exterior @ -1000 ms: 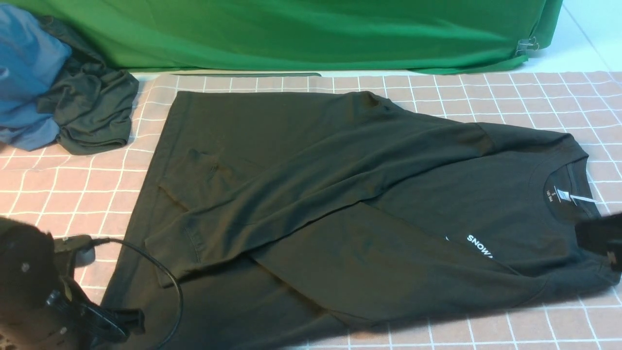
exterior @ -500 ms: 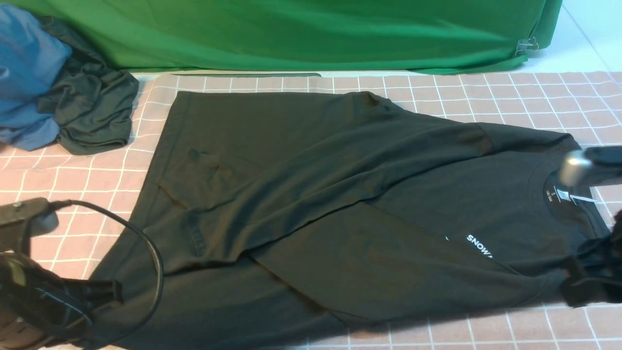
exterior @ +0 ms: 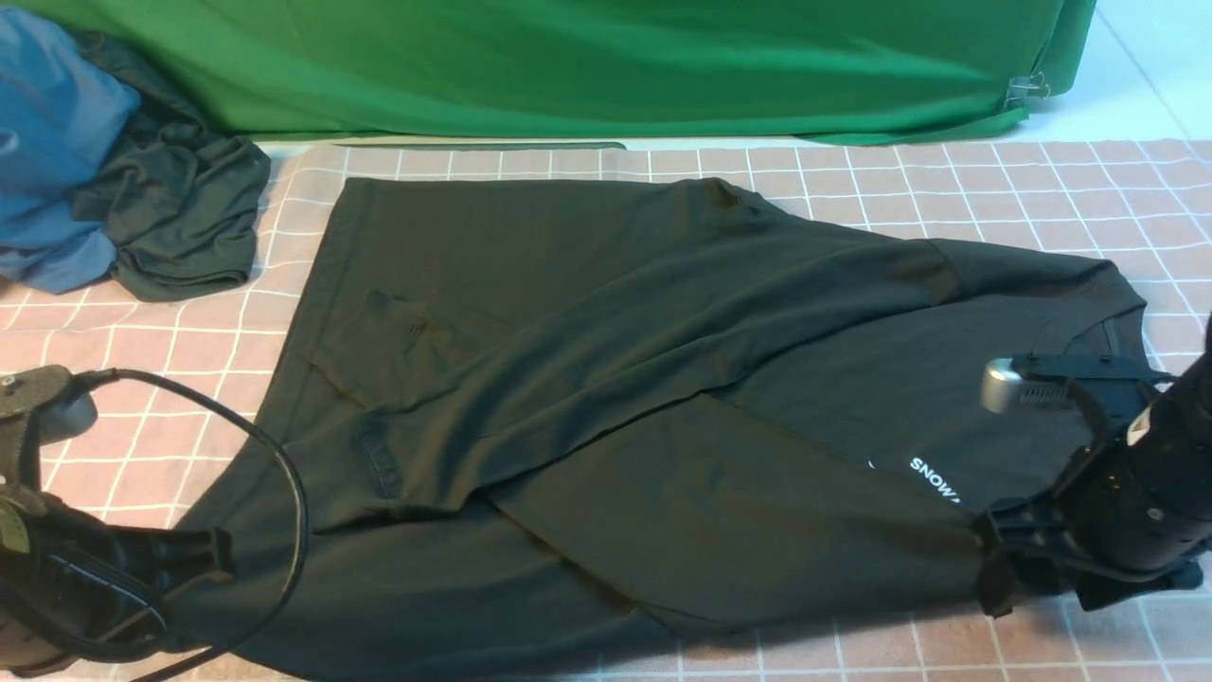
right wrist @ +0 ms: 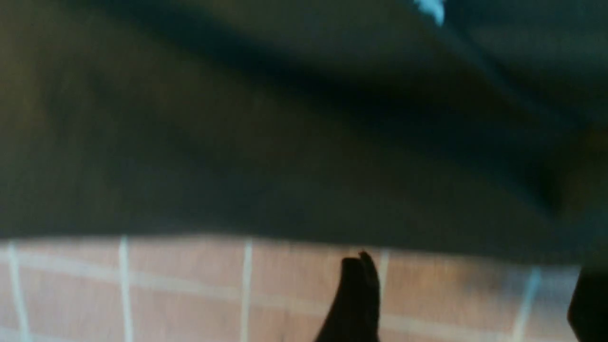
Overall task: Fold a long-sleeved shirt over a pink coffee tablecloth.
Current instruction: 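Grasp the near edge of the shirt at its hem and shoulder corners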
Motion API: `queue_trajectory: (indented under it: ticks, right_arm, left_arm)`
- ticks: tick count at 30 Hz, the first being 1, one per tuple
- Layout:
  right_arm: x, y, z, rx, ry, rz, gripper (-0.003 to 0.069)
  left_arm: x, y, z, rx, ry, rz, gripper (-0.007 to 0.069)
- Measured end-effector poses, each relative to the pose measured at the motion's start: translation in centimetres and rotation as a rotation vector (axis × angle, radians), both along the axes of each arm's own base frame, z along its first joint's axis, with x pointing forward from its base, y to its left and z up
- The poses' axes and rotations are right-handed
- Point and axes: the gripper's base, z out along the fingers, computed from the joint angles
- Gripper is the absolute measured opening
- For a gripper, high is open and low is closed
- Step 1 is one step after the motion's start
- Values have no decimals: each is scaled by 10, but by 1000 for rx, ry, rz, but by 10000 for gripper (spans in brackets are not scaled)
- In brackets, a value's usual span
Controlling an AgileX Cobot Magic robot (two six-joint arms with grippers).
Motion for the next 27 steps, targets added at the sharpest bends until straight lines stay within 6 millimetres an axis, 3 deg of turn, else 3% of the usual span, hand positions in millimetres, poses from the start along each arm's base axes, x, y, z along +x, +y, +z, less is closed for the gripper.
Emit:
queue_trajectory:
  ticks: [4,7,9,10,13,27]
  right_arm:
    - [6,1,-11,3,-2,-18,573]
    - [8,1,-12,2,-16,-13,483]
    - [9,1,-12,2,-26,-1,390]
    - [9,1,-12,1,-33,11,235]
    - [10,2,-10,3,-49,25,89]
    - [-8,-9,25,-101,-65,189,78]
  left_arm:
    - [1,-1,1,-6,-17,-1,31]
    - [2,-1,1,-7,-21,-2,31]
    - [2,-1,1,-9,-24,-1,31]
    - [2,-1,1,-11,-24,-1,31]
    - [2,-1,1,-11,-24,-1,31]
    - [6,1,19,18,-37,2,31]
